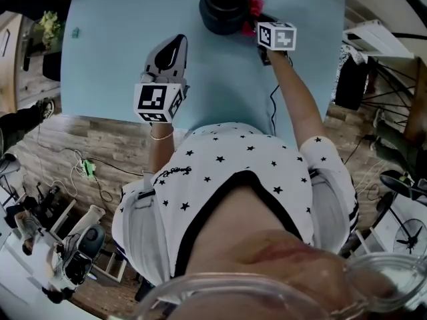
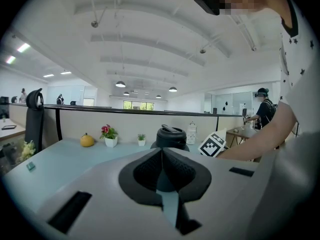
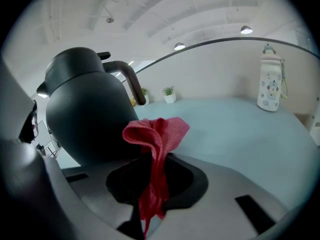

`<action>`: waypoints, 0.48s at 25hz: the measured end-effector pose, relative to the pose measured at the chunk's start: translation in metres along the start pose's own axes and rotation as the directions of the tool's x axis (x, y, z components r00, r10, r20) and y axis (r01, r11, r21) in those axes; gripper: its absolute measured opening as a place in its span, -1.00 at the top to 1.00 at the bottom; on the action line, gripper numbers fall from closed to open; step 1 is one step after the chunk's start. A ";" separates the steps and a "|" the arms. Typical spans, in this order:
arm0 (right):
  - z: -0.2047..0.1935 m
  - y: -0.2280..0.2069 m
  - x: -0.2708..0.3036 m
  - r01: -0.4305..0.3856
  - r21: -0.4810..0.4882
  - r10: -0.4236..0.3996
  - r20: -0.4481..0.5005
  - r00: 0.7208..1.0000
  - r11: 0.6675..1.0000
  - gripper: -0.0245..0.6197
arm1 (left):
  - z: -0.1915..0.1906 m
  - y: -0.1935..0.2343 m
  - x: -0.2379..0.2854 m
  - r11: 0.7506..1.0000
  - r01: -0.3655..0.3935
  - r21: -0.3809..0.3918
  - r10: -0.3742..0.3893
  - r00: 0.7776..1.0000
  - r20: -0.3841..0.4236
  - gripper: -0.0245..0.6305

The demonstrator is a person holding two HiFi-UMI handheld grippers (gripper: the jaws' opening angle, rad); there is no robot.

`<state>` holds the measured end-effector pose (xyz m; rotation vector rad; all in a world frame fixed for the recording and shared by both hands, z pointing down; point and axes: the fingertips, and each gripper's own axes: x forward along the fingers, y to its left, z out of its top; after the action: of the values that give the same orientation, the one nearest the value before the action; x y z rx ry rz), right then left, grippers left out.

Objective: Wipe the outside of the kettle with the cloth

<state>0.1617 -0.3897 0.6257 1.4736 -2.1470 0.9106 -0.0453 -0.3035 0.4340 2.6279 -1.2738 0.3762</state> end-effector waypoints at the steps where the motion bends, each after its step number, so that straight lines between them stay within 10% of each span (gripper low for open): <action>1: 0.000 -0.001 -0.001 0.008 0.003 -0.008 0.001 1.000 1.000 0.72 | 0.002 0.000 -0.001 1.000 -0.001 0.002 0.001 1.000 0.003 0.84; 12: 0.055 0.006 -0.082 0.024 0.068 -0.040 0.243 0.969 0.997 0.72 | 0.017 -0.014 -0.022 0.999 0.018 0.042 -0.020 0.999 0.039 0.84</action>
<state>0.1899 -0.3708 0.5321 1.7275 -2.2760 0.8315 -0.0454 -0.2837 0.4096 2.6927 -1.2650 0.3532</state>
